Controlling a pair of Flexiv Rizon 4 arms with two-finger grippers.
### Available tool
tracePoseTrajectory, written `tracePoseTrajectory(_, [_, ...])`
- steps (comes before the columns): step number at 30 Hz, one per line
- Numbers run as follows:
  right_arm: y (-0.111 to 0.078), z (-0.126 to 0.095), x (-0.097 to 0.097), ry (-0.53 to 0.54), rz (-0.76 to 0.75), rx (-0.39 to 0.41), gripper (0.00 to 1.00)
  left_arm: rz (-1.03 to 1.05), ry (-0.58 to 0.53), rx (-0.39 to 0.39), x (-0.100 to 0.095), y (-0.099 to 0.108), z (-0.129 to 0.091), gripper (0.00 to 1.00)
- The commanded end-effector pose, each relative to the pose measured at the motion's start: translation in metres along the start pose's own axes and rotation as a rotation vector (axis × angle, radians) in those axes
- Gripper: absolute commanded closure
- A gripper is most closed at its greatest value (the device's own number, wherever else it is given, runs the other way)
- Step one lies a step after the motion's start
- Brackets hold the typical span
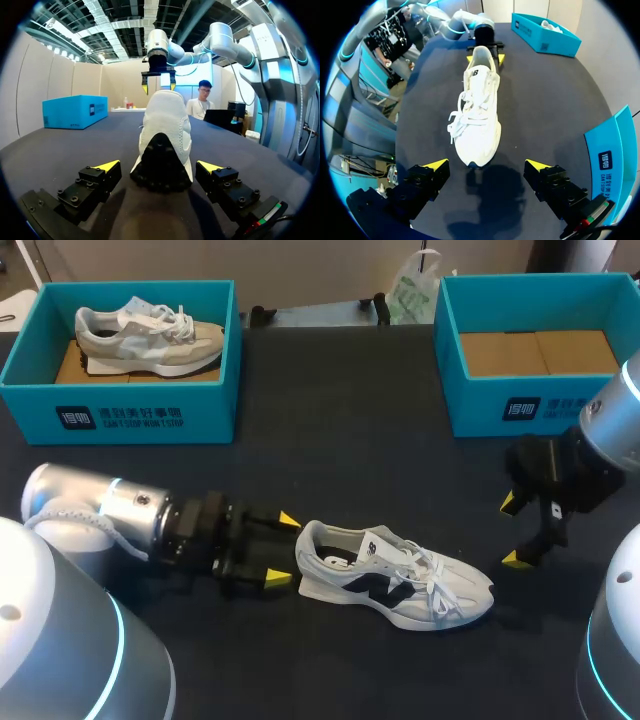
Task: Take the shoe out of the shoebox, open the shoe tongue, remove and reinsert the insole, then place the shoe into the shoebox
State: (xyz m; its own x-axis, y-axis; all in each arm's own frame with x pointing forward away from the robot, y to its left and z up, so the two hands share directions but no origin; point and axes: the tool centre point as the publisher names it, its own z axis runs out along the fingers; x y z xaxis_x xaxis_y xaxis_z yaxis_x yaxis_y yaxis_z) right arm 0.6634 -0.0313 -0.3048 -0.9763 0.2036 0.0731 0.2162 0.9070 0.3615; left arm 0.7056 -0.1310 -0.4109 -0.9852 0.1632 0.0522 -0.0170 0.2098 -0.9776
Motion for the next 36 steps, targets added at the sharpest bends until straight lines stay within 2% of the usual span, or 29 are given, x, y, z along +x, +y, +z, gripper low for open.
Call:
tracePoseTrajectory(1, [0.000,0.000,0.001,-0.002,0.000,0.001,0.00,-0.006,0.024,0.005,-0.004,0.002,0.007,0.00])
tracePoseTrajectory(14, [0.000,0.000,0.001,-0.002,0.000,0.001,0.00,-0.016,0.069,0.004,-0.005,0.005,0.018,0.00])
tracePoseTrajectory(25, [0.000,0.000,0.001,-0.002,0.000,0.001,0.00,-0.015,0.107,0.009,0.003,0.005,0.030,0.00])
tracePoseTrajectory(36, [0.000,0.000,0.001,-0.002,0.000,0.001,0.00,-0.017,0.114,0.022,0.000,0.003,0.042,0.00])
